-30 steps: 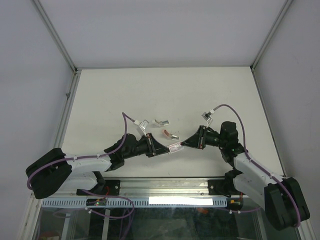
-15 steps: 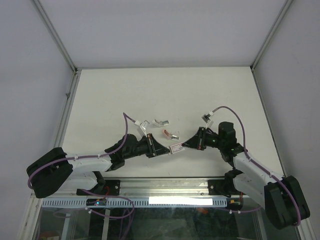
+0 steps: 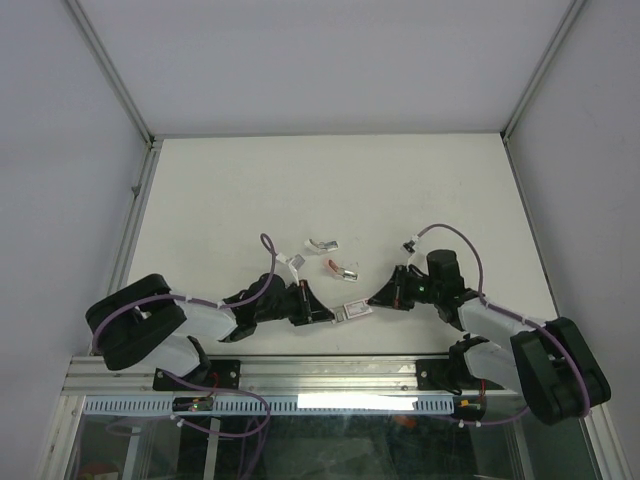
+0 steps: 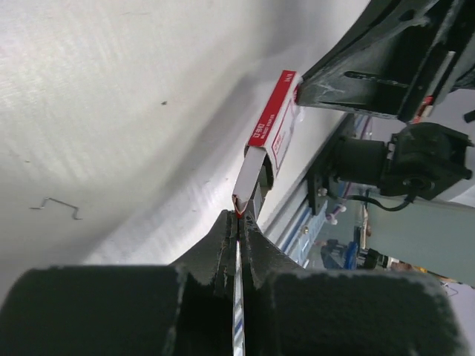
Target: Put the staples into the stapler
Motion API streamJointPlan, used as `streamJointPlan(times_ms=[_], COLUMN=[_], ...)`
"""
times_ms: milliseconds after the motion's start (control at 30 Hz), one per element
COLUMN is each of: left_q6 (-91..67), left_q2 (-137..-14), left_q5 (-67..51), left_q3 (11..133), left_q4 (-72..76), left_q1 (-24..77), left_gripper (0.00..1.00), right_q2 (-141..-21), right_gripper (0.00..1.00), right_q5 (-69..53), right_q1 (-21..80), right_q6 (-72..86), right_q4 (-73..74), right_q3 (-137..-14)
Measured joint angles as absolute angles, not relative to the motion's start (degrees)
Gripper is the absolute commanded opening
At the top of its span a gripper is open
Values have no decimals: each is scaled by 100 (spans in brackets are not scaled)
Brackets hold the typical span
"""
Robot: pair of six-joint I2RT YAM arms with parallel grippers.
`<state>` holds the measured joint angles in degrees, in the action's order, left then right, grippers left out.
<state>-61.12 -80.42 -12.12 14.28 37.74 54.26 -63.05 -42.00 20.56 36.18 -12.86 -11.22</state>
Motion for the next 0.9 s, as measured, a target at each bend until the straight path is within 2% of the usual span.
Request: streamJointPlan(times_ms=[233, 667, 700, 800, 900], left_q6=[-6090, -6049, -6034, -5953, -5874], left_q2=[-8753, -8626, -8597, -8523, -8401], left_q5=[-1212, -1149, -1127, -1059, -1039], left_q3=[1426, 1529, 1553, 1627, 1693], left_q4=[3905, 3505, 3426, 3199, 3030], left_q1=[5360, 5352, 5352, 5352, 5352], left_gripper=[0, 0, 3, 23, 41], right_q2=[-6659, -6119, -6062, -5920, -5795], right_gripper=[0, 1, 6, 28, 45], right_q5=[-3929, -2851, -2727, -2416, -2147], right_q1=[2058, 2058, 2058, 2058, 2058], right_q6=[3520, 3374, 3367, 3352, 3354], right_q4=[-1184, 67, 196, 554, 899], right_q3=[-1122, -1428, -1474, -1592, -1730])
